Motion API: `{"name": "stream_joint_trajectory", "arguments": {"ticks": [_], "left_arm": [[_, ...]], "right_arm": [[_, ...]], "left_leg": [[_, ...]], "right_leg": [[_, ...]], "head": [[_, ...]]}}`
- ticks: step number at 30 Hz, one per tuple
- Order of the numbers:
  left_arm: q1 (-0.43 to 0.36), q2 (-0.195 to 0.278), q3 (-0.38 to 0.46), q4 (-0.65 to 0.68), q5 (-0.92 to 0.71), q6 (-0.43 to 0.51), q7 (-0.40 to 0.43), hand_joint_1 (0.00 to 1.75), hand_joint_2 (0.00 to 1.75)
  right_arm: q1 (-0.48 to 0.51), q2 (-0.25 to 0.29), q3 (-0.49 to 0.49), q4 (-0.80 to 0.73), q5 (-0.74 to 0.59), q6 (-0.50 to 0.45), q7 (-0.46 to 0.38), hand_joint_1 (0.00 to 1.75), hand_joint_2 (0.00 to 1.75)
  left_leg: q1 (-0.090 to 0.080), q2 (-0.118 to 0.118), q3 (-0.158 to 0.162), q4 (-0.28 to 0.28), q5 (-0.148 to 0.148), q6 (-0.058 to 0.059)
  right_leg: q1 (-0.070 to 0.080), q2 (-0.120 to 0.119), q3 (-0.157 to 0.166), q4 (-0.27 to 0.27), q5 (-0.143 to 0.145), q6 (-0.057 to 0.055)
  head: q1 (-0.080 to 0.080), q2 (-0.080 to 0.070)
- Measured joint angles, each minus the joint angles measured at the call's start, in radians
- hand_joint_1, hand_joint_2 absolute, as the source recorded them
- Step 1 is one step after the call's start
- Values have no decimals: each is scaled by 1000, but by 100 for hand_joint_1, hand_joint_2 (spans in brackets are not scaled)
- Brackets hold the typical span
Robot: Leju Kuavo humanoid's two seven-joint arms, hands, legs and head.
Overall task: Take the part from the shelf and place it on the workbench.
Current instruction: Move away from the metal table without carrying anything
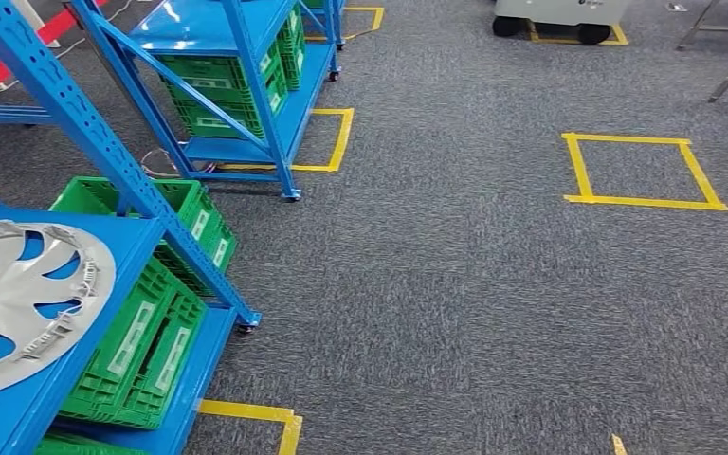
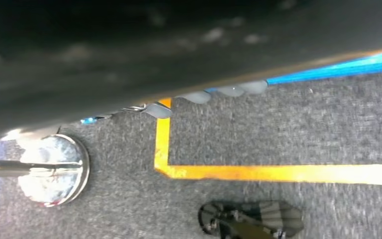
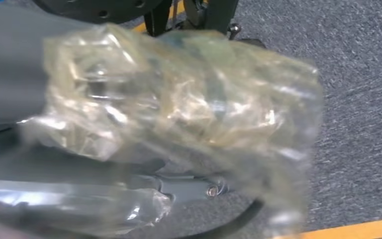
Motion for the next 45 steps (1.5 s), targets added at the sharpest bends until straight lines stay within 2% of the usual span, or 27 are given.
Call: {"name": "stream_joint_trajectory", "arguments": {"ticks": [2, 5, 8, 13, 15, 37, 42, 45], "left_arm": [[-2, 0, 1, 0, 0, 1, 0, 0, 0], [-4, 0, 2, 0, 0, 1, 0, 0, 0], [-4, 0, 2, 0, 0, 2, 0, 0, 0], [-4, 0, 3, 0, -3, 2, -1, 0, 0], [-4, 0, 4, 1, -4, 2, -2, 0, 0], [-5, 0, 22, 2, -23, -1, -3, 0, 0], [-5, 2, 27, 3, -27, -2, -3, 0, 0], [-5, 3, 30, 4, -30, -2, -3, 0, 0]], "right_arm": [[-1, 1, 0, 0, 0, 1, 0, 0, 0], [-2, 1, 0, 1, 0, 1, 0, 0, 0], [-3, 1, 0, 1, 0, 1, 0, 0, 0], [-3, 1, 0, 1, 1, 1, -2, 0, 0], [-3, 1, 0, 1, 3, 1, -3, 0, 0], [-3, 1, -10, 6, 48, -1, -14, 0, 0], [-4, 1, -11, 6, 69, -2, -14, 0, 0], [-5, 0, -12, 6, 75, -2, -14, 0, 0]], "left_leg": [[0, 1, 4, -6, -2, 13], [1, 2, 8, -15, -3, 15], [1, 2, 9, -19, -3, 13], [3, 1, 9, -21, -2, -9], [3, 1, 9, -21, -1, -12], [1, 1, 9, -20, -2, -12], [-4, 1, 8, -12, -5, 0], [-3, 0, 12, -29, 8, 9]], "right_leg": [[1, 2, 2, -2, -2, 0], [2, 2, 3, -3, -8, -6], [3, 2, 3, -2, -10, -9], [4, 2, 3, -2, -10, -10], [4, 2, 4, -1, -10, -11], [1, 1, 7, -6, -7, -8], [-5, 1, 8, -10, -1, 2], [-6, -1, 10, -13, 1, 11]], "head": [[-4, 0], [-4, 0], [-4, 0], [-4, 0], [-4, 0], [-4, 0], [-4, 0], [-4, 0]]}}
